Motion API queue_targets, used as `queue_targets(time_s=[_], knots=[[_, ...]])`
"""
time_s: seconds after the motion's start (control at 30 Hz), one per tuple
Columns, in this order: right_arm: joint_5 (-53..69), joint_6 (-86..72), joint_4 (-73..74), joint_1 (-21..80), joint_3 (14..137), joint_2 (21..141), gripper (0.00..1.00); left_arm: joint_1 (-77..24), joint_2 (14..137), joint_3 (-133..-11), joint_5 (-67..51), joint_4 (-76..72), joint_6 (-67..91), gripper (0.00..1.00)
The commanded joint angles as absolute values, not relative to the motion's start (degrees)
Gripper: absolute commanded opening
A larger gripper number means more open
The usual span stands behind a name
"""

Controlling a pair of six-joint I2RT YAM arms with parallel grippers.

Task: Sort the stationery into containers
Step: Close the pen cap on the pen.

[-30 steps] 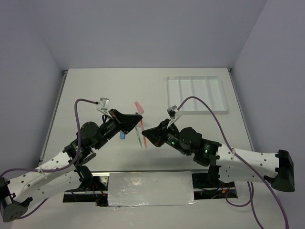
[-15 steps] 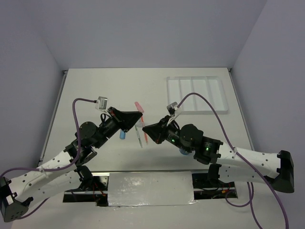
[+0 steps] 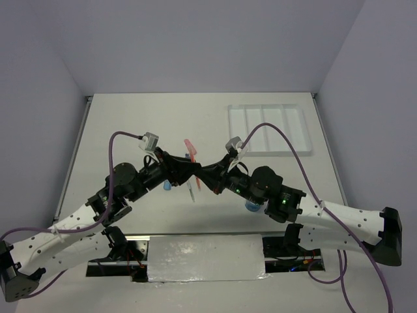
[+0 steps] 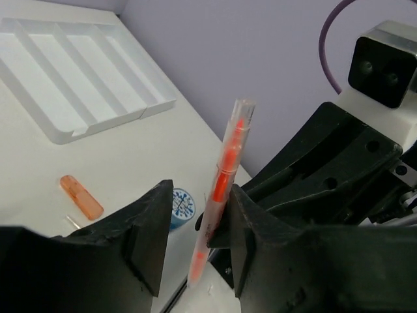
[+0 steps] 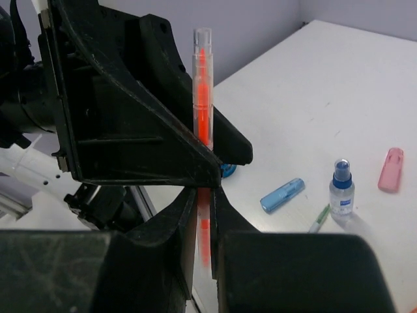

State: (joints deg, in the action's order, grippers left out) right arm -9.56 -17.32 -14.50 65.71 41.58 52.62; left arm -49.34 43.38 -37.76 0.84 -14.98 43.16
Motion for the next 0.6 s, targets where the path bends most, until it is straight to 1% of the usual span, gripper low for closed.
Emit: queue_targets(time_s=[0.0,0.07,0.1,0.17,0.23,0.27,0.3,0.33,0.37,0.43,0.47,0.5,0.53,0.57], knots=[[-8.88,-16.70,-20.13,65.48,43.68,51.94,0.00,-49.57,42.45,-41.22,-0.26,-11.52,40.61,0.51],[-9.23,-16.96,-19.86,65.57,43.68,51.94,0.00,-49.57,42.01,-41.48,-0.26,-10.90,40.17,0.50],[-9.32,-16.96,-19.86,65.39,43.86,52.03,0.00,-49.57,41.92,-41.48,-0.26,-10.90,39.99,0.44],[-8.97,-16.88,-19.43,65.48,44.03,52.29,0.00,-49.57,41.23,-41.05,1.31,-10.98,40.25,0.36],[-8.35,-16.87,-19.25,65.48,44.30,52.91,0.00,-49.57,40.78,-40.96,1.76,-10.90,40.25,0.24],[-7.91,-16.87,-19.51,65.48,44.30,53.08,0.00,-49.57,40.52,-40.96,1.67,-10.90,40.17,0.15],[-6.52,-16.87,-19.86,65.48,43.86,53.17,0.00,-49.57,40.43,-41.04,1.76,-10.90,39.64,0.10],[-5.81,-16.87,-20.56,65.48,43.68,53.43,0.00,-49.48,40.26,-41.22,1.50,-10.99,39.38,0.02],[-4.15,-16.87,-20.83,65.57,43.42,53.61,0.00,-49.57,40.17,-41.31,0.97,-11.33,38.77,0.00],[-1.77,-16.09,-20.66,65.57,43.59,54.22,0.00,-49.57,39.99,-41.31,-1.21,-12.04,37.89,0.00],[-0.54,-15.74,-20.05,65.48,43.94,54.49,0.02,-49.57,39.99,-41.22,-2.27,-12.48,36.84,0.00],[1.39,-14.95,-19.17,65.48,44.90,55.28,0.06,-49.48,39.82,-41.22,-3.50,-13.26,36.22,0.00],[1.93,-14.77,-17.51,65.39,45.26,55.63,0.19,-49.57,39.47,-41.13,-6.04,-13.79,35.60,0.00],[2.54,-14.77,-16.79,65.22,45.79,55.90,0.25,-49.57,39.20,-40.78,-7.46,-14.49,34.46,0.00]])
